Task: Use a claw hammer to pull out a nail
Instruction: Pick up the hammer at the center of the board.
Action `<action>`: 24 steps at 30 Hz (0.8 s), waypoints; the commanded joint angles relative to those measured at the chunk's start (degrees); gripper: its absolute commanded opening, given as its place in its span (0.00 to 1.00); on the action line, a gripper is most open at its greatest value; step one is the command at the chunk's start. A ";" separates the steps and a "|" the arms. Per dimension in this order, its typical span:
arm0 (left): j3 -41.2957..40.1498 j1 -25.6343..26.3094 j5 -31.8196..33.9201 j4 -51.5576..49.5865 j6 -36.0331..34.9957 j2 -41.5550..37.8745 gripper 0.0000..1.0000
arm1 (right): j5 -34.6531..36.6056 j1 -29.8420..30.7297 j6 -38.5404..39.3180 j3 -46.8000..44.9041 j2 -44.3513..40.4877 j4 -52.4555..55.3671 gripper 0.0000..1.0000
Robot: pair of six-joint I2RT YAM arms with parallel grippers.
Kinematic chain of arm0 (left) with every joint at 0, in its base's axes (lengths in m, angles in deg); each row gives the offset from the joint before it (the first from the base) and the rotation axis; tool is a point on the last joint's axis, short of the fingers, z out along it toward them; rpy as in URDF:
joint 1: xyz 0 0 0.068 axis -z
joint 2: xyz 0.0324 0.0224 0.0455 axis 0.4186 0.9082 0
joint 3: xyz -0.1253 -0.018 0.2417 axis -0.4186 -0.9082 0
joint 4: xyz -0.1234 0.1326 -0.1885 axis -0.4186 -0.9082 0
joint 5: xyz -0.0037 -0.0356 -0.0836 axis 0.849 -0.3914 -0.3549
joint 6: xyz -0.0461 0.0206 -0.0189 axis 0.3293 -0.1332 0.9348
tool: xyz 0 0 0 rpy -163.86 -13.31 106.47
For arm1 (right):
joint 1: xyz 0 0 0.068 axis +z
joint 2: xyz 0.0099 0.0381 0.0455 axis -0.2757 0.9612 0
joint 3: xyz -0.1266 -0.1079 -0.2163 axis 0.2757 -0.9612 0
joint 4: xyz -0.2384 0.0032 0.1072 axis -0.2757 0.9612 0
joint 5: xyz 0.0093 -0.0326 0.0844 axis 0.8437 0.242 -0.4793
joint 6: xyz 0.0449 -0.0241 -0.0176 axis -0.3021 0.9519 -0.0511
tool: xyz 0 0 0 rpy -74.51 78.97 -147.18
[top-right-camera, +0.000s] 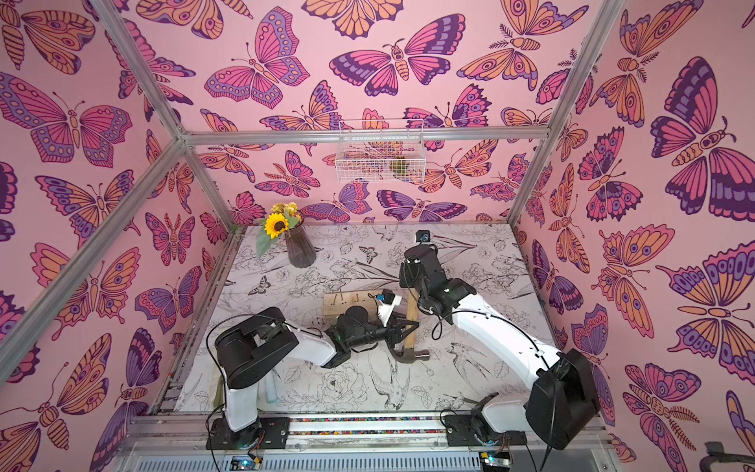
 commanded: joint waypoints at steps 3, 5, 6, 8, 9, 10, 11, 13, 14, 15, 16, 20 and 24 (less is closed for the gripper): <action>-2.08 0.33 0.29 -0.46 -4.09 -2.16 0.00 | 2.55 -0.25 -2.45 -1.37 -1.86 2.00 0.00; -2.35 0.33 0.62 -0.31 -4.05 -2.31 0.00 | 2.88 -0.23 -3.80 -3.26 -3.86 0.48 0.00; -2.47 0.34 0.69 -0.28 -4.06 -2.34 0.00 | 1.55 -0.33 -2.08 -5.34 -5.33 -2.62 0.00; -2.72 0.33 0.89 0.01 -3.88 -2.43 0.00 | -1.71 -0.32 0.49 -9.82 -8.06 -9.37 0.00; -2.87 0.33 0.87 0.30 -3.66 -2.48 0.00 | -3.27 -0.38 1.83 -11.90 -9.47 -12.50 0.00; -3.08 0.30 0.85 0.73 -3.33 -2.58 0.00 | -5.39 -0.32 3.59 -13.54 -10.72 -15.03 0.00; -3.33 0.34 0.85 1.05 -3.05 -2.63 0.04 | -6.43 -0.32 4.48 -14.59 -11.79 -16.43 0.00; -4.08 0.34 1.02 2.09 -2.57 -2.96 0.16 | -7.72 -0.34 6.66 -15.56 -13.44 -17.37 0.00; -4.46 0.34 1.17 2.59 -2.32 -3.24 0.23 | -7.92 -0.34 7.30 -15.75 -14.17 -17.38 0.00; -4.98 0.31 1.39 3.10 -2.13 -3.60 0.30 | -7.65 -0.31 7.58 -16.23 -14.85 -18.03 0.00; -5.56 0.26 1.48 3.67 -1.96 -4.03 0.35 | -8.83 -0.35 8.74 -16.68 -15.63 -18.71 0.00; -8.15 -0.30 2.33 4.93 -1.85 -6.61 0.43 | -12.53 -0.32 10.65 -19.34 -18.64 -23.23 0.00; -11.81 -1.23 3.98 5.25 -2.02 -10.52 0.49 | -14.32 -0.33 11.47 -20.42 -20.35 -24.70 0.00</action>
